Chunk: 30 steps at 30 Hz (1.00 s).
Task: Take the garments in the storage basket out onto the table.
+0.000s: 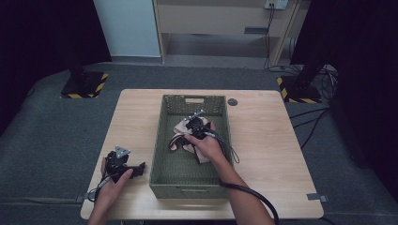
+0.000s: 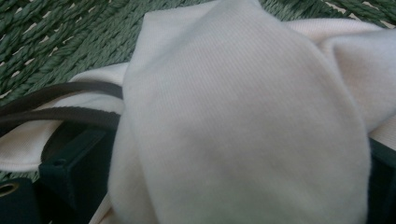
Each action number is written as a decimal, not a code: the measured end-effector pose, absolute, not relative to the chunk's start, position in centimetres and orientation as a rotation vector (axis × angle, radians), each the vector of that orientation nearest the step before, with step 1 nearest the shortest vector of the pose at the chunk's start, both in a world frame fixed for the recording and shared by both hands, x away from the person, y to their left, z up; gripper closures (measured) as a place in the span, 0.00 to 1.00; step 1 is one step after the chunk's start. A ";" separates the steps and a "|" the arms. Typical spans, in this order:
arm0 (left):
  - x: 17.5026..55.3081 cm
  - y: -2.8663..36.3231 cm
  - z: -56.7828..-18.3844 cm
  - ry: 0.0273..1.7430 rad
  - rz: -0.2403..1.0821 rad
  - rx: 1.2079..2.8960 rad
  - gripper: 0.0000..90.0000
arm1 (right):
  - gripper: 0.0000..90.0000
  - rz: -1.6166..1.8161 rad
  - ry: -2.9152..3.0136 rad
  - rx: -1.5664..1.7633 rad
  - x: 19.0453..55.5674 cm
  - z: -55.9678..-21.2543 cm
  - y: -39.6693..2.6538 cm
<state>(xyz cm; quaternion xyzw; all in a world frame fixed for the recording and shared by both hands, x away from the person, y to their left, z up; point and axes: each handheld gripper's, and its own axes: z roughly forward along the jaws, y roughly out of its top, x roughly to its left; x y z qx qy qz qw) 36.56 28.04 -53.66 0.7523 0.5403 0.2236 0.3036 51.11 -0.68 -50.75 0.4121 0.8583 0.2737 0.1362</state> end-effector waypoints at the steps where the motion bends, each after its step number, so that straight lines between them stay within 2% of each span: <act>1: 36.6 28.0 -53.7 1.432 0.592 1.993 0.00 | 0.05 0.789 2.487 1.198 51.2 -50.9 -0.7; 5: 36.6 28.0 -53.7 1.432 0.592 1.993 0.00 | 0.07 0.780 2.490 1.202 51.4 -51.1 -0.6; 9: 36.6 28.0 -53.7 1.432 0.592 1.994 0.00 | 0.17 0.775 2.496 1.185 51.3 -51.2 -0.5; 11: 36.6 28.0 -53.7 1.432 0.592 1.994 0.00 | 0.23 0.755 2.504 1.168 51.3 -51.3 -0.6; 15: 36.6 28.0 -53.7 1.432 0.592 1.993 0.00 | 0.43 0.751 2.516 1.126 51.1 -51.0 -0.5; 21: 36.6 28.0 -53.7 1.432 0.592 1.994 0.00 | 0.64 0.741 2.528 1.082 51.0 -50.4 -0.5; 25: 36.6 28.0 -53.7 1.432 0.592 1.993 0.00 | 0.69 0.760 2.520 1.063 50.8 -49.9 -0.9; 30: 36.6 28.0 -53.7 1.432 0.593 1.993 0.00 | 0.71 0.791 2.493 1.039 50.6 -48.9 -1.1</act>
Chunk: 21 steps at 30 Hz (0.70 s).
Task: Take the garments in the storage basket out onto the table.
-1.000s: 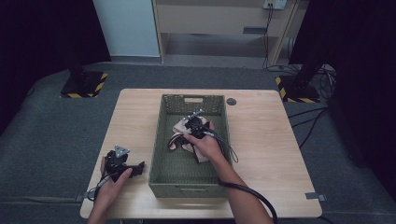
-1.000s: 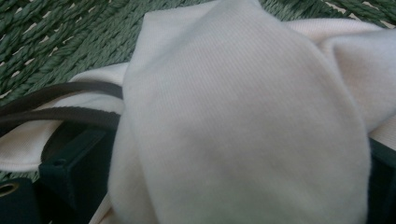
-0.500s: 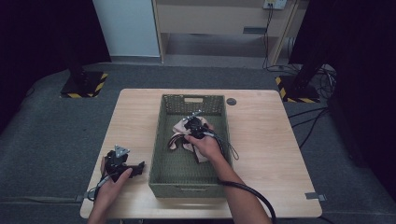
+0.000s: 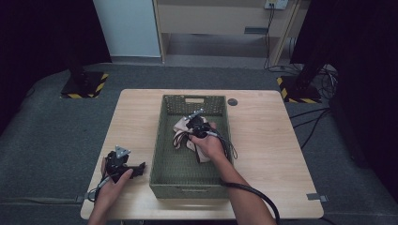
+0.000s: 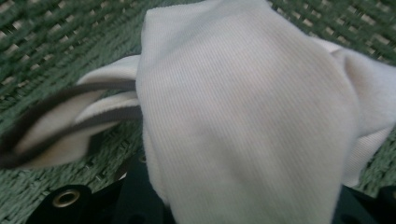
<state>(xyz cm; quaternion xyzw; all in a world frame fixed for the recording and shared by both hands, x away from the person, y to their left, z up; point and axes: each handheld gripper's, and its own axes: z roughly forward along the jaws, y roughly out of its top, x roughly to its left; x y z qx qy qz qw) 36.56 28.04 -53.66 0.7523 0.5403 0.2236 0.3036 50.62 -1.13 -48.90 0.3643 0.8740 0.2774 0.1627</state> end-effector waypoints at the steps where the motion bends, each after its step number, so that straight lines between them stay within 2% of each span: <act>1: 36.6 28.0 -53.7 1.431 0.593 1.994 0.00 | 0.71 0.796 2.490 1.034 50.6 -48.7 -1.2; 21: 36.6 28.0 -53.7 1.433 0.593 1.989 0.00 | 0.72 0.851 2.461 1.048 49.8 -47.2 -2.3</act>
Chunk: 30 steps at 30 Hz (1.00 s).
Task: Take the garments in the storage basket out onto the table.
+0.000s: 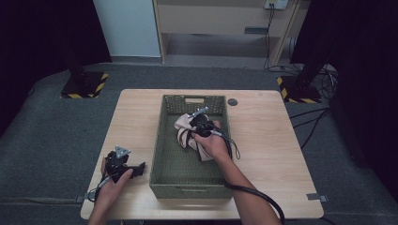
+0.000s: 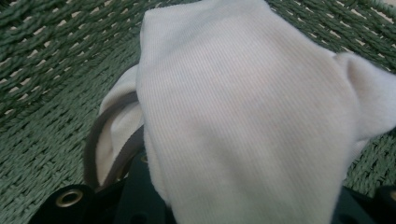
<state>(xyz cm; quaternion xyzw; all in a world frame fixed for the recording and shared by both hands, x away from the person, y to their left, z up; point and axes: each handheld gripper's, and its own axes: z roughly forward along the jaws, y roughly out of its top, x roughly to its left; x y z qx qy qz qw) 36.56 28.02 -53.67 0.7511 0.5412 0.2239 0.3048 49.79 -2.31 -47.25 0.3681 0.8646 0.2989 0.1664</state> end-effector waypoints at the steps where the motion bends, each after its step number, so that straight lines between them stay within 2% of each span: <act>1: 36.6 28.0 -53.7 1.433 0.593 1.989 0.00 | 0.72 0.852 2.460 1.046 49.7 -47.2 -2.3; 15: 36.6 28.0 -53.7 1.432 0.593 1.993 0.00 | 0.72 0.913 2.446 1.015 48.6 -45.3 -2.5; 30: 36.6 28.0 -53.7 1.433 0.593 1.989 0.00 | 0.72 0.909 2.451 1.014 48.0 -44.8 -2.8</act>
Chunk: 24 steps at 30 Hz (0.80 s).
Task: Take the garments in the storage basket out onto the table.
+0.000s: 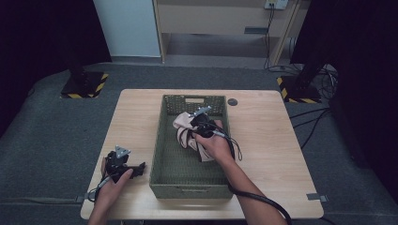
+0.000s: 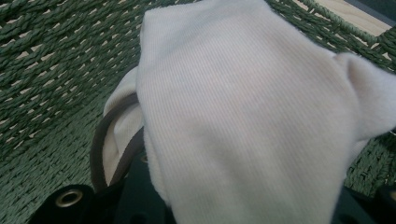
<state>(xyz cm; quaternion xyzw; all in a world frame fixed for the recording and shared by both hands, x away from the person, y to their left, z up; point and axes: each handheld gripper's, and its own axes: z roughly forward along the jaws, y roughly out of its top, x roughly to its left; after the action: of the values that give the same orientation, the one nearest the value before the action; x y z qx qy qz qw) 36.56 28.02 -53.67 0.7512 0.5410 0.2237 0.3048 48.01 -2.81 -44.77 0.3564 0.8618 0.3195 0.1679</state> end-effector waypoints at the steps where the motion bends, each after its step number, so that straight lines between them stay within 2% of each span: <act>1: 36.6 28.0 -53.7 1.433 0.593 1.990 0.00 | 0.72 0.911 2.451 1.016 48.0 -44.8 -2.8; 13: 36.6 28.0 -53.7 1.432 0.592 1.993 0.00 | 0.72 0.923 2.456 1.009 47.5 -44.7 -3.3; 24: 36.6 28.0 -53.7 1.431 0.592 1.994 0.00 | 0.72 0.951 2.449 0.984 46.3 -42.9 -4.0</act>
<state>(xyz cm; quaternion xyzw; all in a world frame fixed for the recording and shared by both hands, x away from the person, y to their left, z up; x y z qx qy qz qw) 36.56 28.04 -53.66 0.7524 0.5402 0.2236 0.3035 46.28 -4.04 -42.93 0.3458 0.8607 0.3341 0.1672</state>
